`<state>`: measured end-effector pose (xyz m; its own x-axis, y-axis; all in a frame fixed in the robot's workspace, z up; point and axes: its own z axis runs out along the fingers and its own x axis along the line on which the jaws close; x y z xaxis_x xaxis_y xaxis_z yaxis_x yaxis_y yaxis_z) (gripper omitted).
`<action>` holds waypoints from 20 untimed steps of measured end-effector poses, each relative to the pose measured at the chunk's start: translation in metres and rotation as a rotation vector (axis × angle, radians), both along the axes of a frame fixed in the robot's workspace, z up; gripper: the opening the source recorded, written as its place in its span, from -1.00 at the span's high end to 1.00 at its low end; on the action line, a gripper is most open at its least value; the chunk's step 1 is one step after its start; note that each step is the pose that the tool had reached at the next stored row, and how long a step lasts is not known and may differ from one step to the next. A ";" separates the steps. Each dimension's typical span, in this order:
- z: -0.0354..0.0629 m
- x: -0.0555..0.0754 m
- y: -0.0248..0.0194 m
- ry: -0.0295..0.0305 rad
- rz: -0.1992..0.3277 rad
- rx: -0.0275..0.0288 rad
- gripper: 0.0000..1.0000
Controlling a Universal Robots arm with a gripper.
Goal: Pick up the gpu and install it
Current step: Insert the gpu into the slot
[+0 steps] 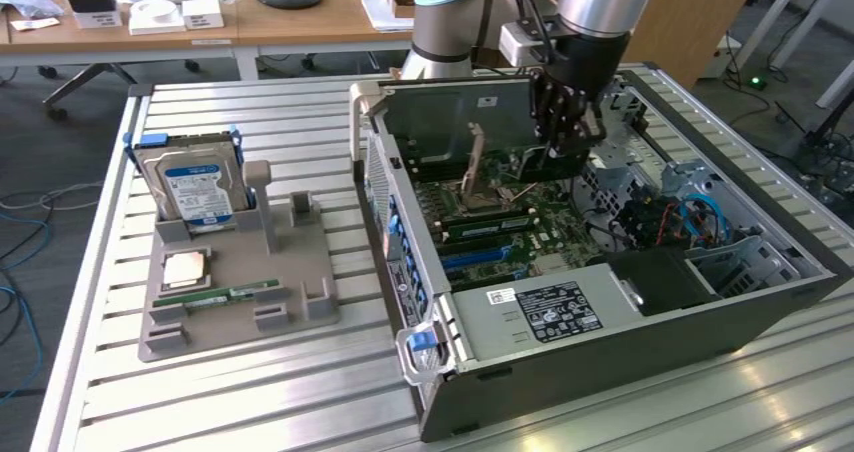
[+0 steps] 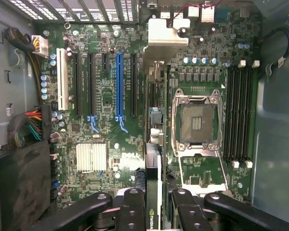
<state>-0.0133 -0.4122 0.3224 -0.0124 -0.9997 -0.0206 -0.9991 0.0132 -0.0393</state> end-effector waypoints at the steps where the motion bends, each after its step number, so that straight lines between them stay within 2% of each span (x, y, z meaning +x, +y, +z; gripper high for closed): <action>1: 0.0000 -0.001 0.0000 0.0000 0.000 0.0000 0.48; 9: -0.0002 -0.014 0.0000 -0.0006 0.000 0.0000 0.48; 20: -0.0006 -0.015 -0.0007 -0.0005 -0.016 -0.0010 0.48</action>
<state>-0.0279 -0.4129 0.3217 -0.0288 -0.9994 -0.0196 -0.9988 0.0296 -0.0398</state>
